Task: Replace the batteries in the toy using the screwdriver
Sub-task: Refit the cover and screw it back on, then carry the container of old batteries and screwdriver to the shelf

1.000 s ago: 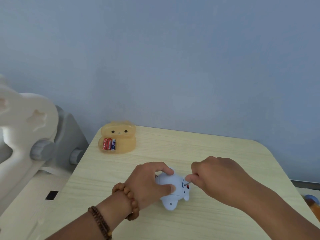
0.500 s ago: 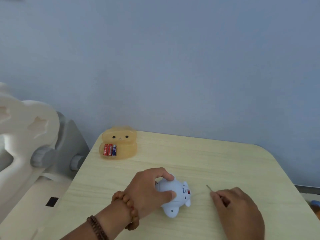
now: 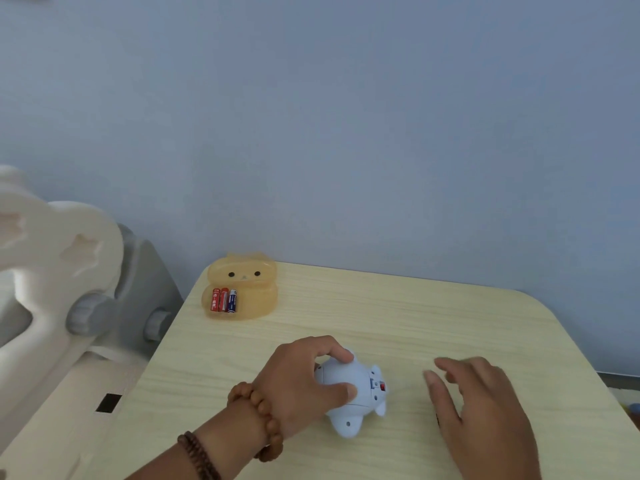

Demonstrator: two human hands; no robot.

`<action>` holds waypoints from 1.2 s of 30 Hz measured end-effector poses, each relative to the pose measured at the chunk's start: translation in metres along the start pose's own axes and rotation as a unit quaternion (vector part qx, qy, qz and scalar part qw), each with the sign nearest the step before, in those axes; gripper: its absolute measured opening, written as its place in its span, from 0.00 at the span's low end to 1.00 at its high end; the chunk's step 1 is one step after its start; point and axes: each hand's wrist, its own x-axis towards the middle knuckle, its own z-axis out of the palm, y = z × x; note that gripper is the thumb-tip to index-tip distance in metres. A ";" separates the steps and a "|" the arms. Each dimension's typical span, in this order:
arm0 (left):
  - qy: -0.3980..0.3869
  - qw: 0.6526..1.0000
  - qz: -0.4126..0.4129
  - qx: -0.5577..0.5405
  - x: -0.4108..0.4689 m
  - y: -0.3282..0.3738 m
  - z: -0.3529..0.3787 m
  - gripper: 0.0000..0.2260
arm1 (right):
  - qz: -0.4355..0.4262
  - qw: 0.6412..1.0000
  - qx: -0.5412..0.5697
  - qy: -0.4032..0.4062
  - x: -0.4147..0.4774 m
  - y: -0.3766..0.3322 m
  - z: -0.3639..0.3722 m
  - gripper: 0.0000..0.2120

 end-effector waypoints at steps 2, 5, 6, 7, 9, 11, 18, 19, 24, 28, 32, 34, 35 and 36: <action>-0.001 1.000 -0.001 0.004 0.001 0.000 0.000 0.13 | 0.025 0.980 0.170 -0.096 0.007 -0.018 -0.014 0.10; -0.008 1.000 -0.002 -0.004 0.002 0.000 -0.001 0.14 | 0.143 0.902 0.325 -0.246 0.012 -0.040 -0.009 0.10; -0.010 1.000 -0.003 -0.008 0.002 0.000 -0.002 0.14 | 0.171 0.884 0.341 -0.272 0.012 -0.044 -0.006 0.10; -0.010 1.000 -0.004 -0.010 0.002 0.000 -0.002 0.14 | 0.191 0.866 0.360 -0.288 0.013 -0.048 -0.004 0.12; -0.008 1.000 -0.007 -0.010 0.002 -0.001 -0.004 0.15 | 0.237 0.829 0.407 -0.300 0.018 -0.053 -0.004 0.14; -0.008 1.000 -0.007 -0.007 0.002 -0.002 -0.004 0.16 | 0.278 0.793 0.440 -0.316 0.023 -0.053 -0.005 0.13; -0.003 1.000 0.006 -0.016 0.001 -0.005 -0.004 0.16 | 0.234 0.805 0.411 -0.358 0.028 -0.051 -0.009 0.16; 0.002 1.000 0.010 -0.021 0.002 -0.006 -0.005 0.16 | 0.206 0.820 0.397 -0.357 0.027 -0.051 -0.009 0.19; 0.044 0.998 0.028 -0.032 0.016 -0.006 -0.015 0.17 | 0.024 0.896 0.284 -0.342 0.041 -0.059 0.000 0.31; 0.106 0.994 0.037 -0.017 0.033 -0.005 -0.025 0.19 | 0.017 0.902 0.302 -0.309 0.075 -0.070 0.024 0.25; 0.186 0.980 0.055 0.038 0.048 -0.009 -0.039 0.24 | 0.028 0.912 0.313 -0.265 0.107 -0.074 0.050 0.23; 0.225 0.967 0.069 0.093 0.051 -0.016 -0.054 0.23 | 0.021 0.920 0.301 -0.251 0.123 -0.073 0.062 0.22; 0.243 0.960 0.069 0.123 0.051 -0.021 -0.063 0.23 | 0.019 0.923 0.293 -0.249 0.130 -0.072 0.067 0.22; 0.260 0.951 0.067 0.152 0.050 -0.028 -0.073 0.23 | 0.021 0.924 0.289 -0.248 0.137 -0.072 0.072 0.21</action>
